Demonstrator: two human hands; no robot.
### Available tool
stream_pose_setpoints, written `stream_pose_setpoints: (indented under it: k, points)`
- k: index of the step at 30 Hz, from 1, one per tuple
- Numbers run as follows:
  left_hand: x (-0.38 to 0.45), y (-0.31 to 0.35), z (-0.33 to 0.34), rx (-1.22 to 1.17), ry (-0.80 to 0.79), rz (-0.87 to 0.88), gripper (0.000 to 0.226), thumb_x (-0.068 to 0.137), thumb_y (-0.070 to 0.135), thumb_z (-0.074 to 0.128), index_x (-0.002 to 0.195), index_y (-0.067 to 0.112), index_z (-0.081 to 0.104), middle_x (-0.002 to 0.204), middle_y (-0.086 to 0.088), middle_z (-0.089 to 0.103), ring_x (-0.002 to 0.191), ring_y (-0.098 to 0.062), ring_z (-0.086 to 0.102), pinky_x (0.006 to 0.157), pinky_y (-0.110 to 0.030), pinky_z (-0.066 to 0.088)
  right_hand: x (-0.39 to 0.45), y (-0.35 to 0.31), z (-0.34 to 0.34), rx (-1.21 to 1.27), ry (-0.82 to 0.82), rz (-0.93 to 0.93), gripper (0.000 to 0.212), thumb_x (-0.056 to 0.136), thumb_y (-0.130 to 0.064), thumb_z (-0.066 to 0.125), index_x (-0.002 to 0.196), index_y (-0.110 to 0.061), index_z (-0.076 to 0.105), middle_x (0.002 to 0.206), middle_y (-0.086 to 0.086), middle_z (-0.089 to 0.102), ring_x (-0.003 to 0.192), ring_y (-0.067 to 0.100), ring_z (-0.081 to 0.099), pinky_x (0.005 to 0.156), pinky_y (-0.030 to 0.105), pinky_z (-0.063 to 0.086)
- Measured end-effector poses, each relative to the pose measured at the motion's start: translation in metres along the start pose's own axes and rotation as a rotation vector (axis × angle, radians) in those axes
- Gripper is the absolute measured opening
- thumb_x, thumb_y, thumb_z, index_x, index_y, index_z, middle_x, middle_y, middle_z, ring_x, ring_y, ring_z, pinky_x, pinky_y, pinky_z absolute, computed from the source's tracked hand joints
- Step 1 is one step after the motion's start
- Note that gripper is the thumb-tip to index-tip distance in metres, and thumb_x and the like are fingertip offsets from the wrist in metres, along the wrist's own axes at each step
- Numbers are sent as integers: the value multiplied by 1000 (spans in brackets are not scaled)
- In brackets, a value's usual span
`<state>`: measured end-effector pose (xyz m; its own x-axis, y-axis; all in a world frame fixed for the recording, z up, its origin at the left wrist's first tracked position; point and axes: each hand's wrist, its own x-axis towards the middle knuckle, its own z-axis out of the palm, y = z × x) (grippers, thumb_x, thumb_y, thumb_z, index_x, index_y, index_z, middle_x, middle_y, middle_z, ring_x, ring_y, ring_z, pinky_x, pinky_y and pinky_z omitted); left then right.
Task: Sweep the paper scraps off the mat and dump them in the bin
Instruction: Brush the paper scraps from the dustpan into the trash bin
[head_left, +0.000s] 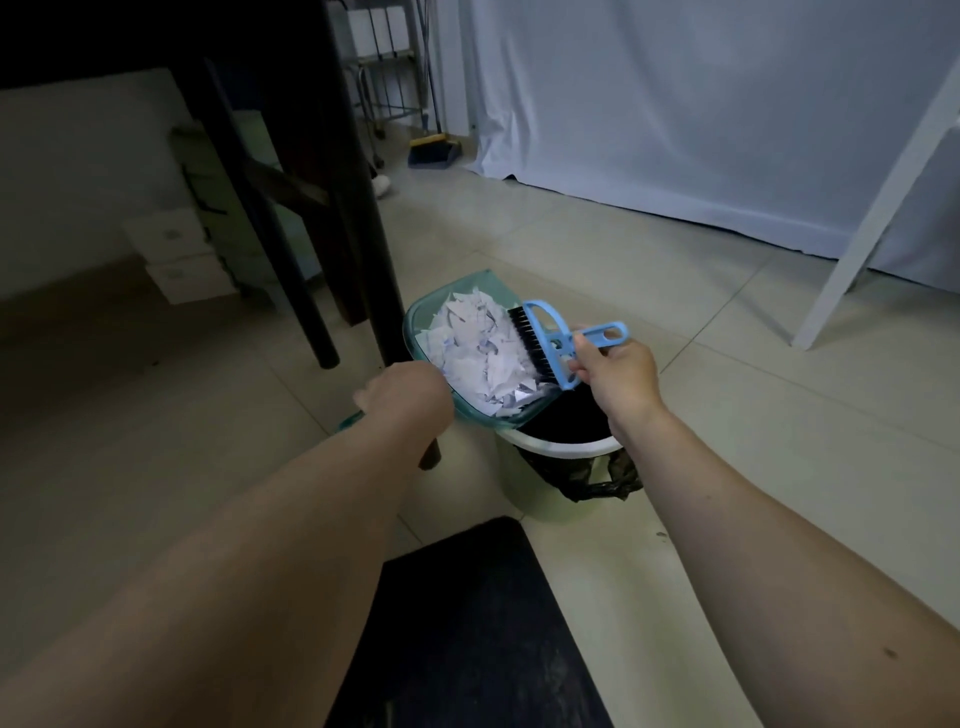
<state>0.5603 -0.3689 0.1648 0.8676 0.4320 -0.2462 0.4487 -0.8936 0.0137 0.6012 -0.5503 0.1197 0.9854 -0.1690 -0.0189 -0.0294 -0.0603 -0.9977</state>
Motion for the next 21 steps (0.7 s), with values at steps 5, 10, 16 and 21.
stream_pose_setpoints:
  k: [5, 10, 16, 21]
  points:
    - [4, -2, 2, 31, 12, 17, 24, 91, 13, 51, 114, 10, 58, 106, -8, 58, 106, -27, 58, 95, -36, 45, 6, 11, -12, -1, 87, 35, 21, 92, -24, 58, 74, -31, 68, 79, 1, 70, 78, 20, 67, 87, 42, 55]
    - [4, -6, 4, 56, 27, 24, 26, 91, 13, 50, 115, 10, 59, 113, -9, 59, 107, -27, 57, 93, -37, 45, 8, 3, -12, 152, 139, -13, 13, 94, -18, 57, 97, -14, 69, 74, -4, 67, 68, 9, 64, 68, 20, 56]
    - [3, -4, 2, 65, 22, 27, 18, 92, 14, 50, 108, 10, 57, 101, -7, 55, 105, -26, 58, 87, -34, 45, -7, 3, 14, 130, -27, 12, 16, 95, -20, 55, 87, -25, 67, 75, -3, 68, 65, 5, 64, 59, 19, 53]
    - [5, -5, -4, 85, 35, 27, 10, 89, 12, 51, 99, 11, 55, 101, -7, 56, 97, -25, 56, 80, -33, 43, -7, 22, 16, 6, 37, 106, 19, 92, -27, 58, 78, -20, 68, 77, 2, 70, 77, 21, 69, 79, 39, 57]
